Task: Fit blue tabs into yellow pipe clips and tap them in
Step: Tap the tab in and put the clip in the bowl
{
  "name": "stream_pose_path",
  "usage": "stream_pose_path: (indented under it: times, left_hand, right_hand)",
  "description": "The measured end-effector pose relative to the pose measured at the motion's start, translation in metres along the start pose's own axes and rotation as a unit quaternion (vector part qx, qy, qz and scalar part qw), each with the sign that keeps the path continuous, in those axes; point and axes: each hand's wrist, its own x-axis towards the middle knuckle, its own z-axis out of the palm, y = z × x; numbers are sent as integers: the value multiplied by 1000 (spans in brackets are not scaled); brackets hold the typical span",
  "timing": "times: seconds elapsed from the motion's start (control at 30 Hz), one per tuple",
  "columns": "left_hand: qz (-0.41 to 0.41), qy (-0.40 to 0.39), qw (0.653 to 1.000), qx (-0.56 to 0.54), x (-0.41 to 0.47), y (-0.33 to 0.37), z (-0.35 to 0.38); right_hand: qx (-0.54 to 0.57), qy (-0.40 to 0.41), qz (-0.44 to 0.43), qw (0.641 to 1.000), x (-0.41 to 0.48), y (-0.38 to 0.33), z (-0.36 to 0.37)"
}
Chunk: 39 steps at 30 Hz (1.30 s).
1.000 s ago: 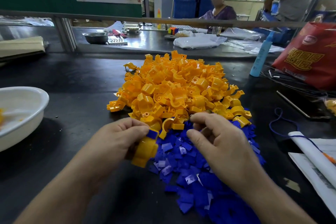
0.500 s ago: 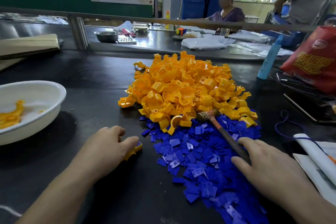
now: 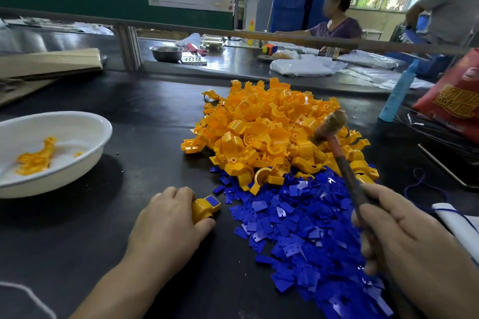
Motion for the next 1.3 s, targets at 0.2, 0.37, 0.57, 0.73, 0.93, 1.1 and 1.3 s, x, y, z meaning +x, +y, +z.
stream_pose_path:
  times: [0.2,0.37,0.57,0.73,0.93,1.1,1.3]
  left_hand:
    - [28,15,999,-7,-2,-2,2]
    - [37,20,999,-18,-1,-4,3]
    - [41,22,998,-31,-1,-5,3]
    - [40,14,998,-38,0,-5,2]
    - [34,10,999,-36,1,-5,3]
    - [26,-1,999,-23,2,-4,2]
    - [23,-6,999,-23,1,-5,3]
  right_hand:
    - [27,-220,62,973,-20,-23,29]
    - [-130,-215,-38,967,-21,-34,46]
    - [-217,-219,-121,943,-22,-43,60]
    - [-270,-278,-110,915,-15,-40,65]
    - [-173,-195,-166,951,-11,-34,55]
    - [-228,-233,-162,931,-13,-37,78]
    - [-213,-223,-148,940,-9,-35,59]
